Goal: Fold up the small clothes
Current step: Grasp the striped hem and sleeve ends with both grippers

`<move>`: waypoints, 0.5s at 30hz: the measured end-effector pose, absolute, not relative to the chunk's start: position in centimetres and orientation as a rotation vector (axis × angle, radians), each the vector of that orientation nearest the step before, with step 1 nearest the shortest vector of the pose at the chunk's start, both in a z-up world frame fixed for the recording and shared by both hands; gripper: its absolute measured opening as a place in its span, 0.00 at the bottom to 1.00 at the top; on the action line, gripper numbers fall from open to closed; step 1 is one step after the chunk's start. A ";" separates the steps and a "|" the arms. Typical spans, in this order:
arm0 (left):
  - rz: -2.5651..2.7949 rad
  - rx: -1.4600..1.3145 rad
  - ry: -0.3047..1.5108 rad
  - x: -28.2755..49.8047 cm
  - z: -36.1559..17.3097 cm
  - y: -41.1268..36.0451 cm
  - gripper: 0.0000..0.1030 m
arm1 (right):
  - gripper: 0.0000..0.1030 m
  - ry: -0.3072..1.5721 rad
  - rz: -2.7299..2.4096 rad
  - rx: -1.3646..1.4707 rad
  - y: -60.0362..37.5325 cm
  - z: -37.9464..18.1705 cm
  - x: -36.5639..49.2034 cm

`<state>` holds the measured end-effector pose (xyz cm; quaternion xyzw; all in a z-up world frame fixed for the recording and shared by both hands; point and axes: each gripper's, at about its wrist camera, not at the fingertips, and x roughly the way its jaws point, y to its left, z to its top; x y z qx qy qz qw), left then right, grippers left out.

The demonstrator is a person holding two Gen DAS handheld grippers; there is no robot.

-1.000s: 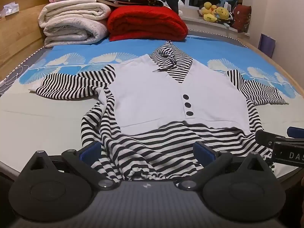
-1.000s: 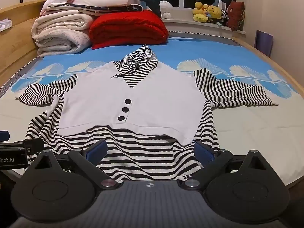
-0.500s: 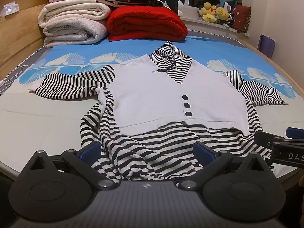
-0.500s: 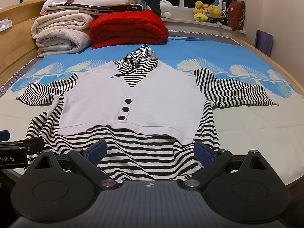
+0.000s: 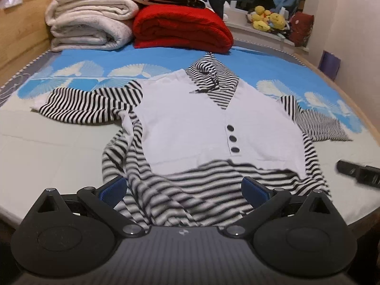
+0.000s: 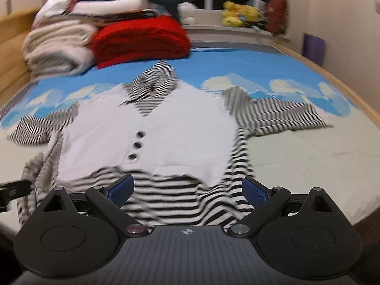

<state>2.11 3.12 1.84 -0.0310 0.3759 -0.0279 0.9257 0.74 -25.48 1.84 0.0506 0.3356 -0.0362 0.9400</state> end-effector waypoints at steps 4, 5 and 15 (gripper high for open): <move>-0.058 -0.004 0.782 5.1 2.5 7.0 1.00 | 0.82 0.634 -0.121 0.028 -29.7 4.1 2.8; -0.048 -0.024 0.824 6.0 2.1 8.2 1.00 | 0.82 0.648 -0.131 0.016 -30.8 4.0 3.6; 0.058 -0.144 1.160 10.7 -5.6 13.9 0.85 | 0.81 1.083 -0.112 0.109 -34.6 -5.5 8.5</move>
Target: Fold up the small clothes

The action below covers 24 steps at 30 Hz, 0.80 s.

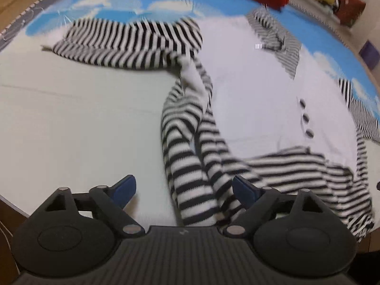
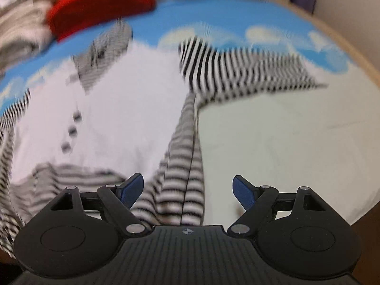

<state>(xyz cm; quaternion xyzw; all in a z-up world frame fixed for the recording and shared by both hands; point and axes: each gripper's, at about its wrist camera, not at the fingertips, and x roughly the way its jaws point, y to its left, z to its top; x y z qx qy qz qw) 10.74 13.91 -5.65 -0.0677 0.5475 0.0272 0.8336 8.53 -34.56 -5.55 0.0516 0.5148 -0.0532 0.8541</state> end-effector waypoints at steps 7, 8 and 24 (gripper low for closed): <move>0.014 -0.083 1.292 10.6 -8.9 13.0 0.08 | 0.50 1.246 -0.086 0.047 -32.9 -8.6 9.5; 0.008 -0.087 1.310 10.3 -9.0 13.2 0.07 | 0.37 1.255 -0.073 0.060 -32.9 -8.6 9.4; -0.048 -0.021 0.996 9.1 -2.9 12.3 0.50 | 0.39 0.931 0.050 0.112 -32.7 -3.2 7.9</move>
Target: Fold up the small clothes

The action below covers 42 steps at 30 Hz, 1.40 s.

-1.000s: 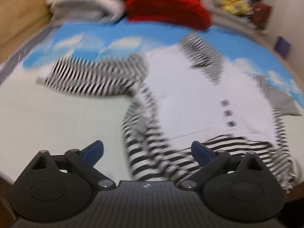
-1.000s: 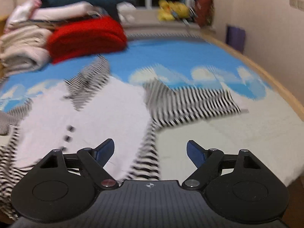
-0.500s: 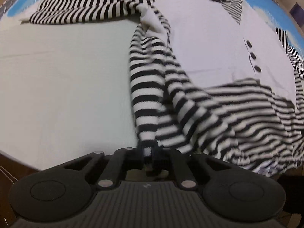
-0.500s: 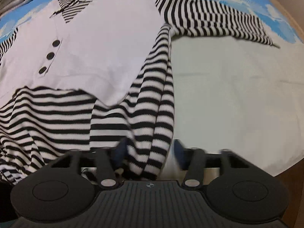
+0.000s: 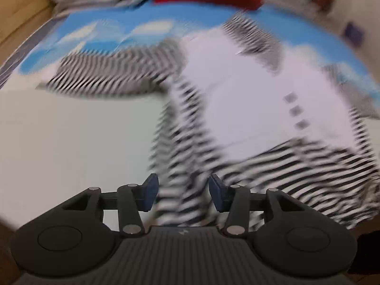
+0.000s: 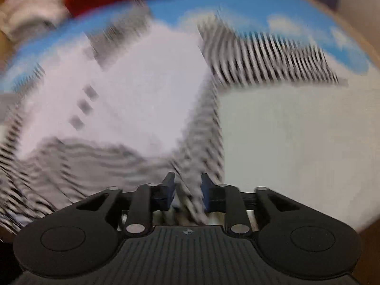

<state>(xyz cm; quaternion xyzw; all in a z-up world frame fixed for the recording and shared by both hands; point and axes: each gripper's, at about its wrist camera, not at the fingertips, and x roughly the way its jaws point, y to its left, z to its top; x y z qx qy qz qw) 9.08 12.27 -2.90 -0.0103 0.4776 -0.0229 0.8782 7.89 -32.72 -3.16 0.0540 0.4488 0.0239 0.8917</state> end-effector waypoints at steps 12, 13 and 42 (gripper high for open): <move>-0.214 0.121 1.282 9.6 -9.6 7.2 0.48 | 0.46 1.229 0.259 -0.161 -26.1 -8.2 7.9; -0.223 0.103 1.234 9.4 -8.7 7.3 0.48 | 0.46 1.203 0.268 -0.135 -26.3 -7.7 7.9; 0.239 -0.229 0.734 23.7 -0.6 19.2 0.75 | 0.54 0.691 -0.001 0.038 -25.4 4.7 19.5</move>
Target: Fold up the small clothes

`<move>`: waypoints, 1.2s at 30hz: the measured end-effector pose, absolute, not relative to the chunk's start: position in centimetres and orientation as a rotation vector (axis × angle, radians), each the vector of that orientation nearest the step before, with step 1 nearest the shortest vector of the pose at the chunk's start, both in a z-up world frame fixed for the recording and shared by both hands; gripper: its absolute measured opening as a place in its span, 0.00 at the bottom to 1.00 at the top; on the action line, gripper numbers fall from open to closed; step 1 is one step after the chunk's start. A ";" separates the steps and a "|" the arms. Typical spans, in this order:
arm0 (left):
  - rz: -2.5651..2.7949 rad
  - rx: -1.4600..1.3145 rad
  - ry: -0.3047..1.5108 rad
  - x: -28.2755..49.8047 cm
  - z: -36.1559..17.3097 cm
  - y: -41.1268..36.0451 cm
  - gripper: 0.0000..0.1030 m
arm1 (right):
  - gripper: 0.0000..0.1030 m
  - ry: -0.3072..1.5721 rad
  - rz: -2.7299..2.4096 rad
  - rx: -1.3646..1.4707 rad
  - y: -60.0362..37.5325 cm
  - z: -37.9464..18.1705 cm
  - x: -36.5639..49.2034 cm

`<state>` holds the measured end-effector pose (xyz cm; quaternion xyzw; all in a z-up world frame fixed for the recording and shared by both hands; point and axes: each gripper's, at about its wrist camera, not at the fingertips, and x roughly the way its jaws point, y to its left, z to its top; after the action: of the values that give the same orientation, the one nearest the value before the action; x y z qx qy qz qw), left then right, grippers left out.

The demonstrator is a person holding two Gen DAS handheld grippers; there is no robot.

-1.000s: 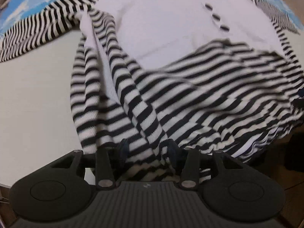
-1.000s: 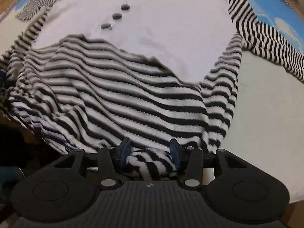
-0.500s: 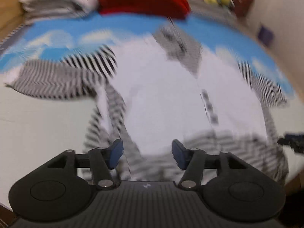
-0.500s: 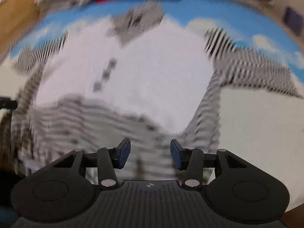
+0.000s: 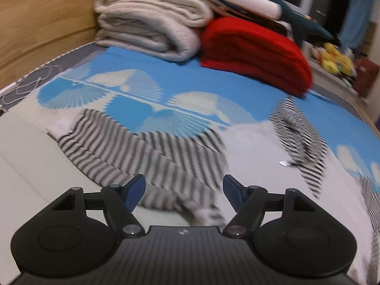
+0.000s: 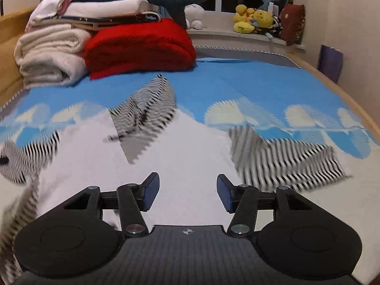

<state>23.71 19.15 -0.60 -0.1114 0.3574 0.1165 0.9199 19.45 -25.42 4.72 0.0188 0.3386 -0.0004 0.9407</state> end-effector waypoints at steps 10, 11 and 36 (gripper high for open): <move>0.552 -0.349 0.765 26.1 -6.1 34.3 0.49 | 0.56 0.676 0.053 0.034 -20.9 1.7 26.4; 0.578 -0.367 0.752 26.2 -6.3 35.6 0.49 | 0.46 0.694 0.072 0.068 -20.9 1.3 27.0; 0.417 -0.318 0.485 30.8 2.5 29.5 0.08 | 0.21 0.902 0.030 0.017 -24.0 -4.2 28.9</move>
<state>30.84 29.46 2.53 -0.1557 0.2374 0.2039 0.9369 28.92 -24.02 -4.17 0.0080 0.4361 0.0146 0.8998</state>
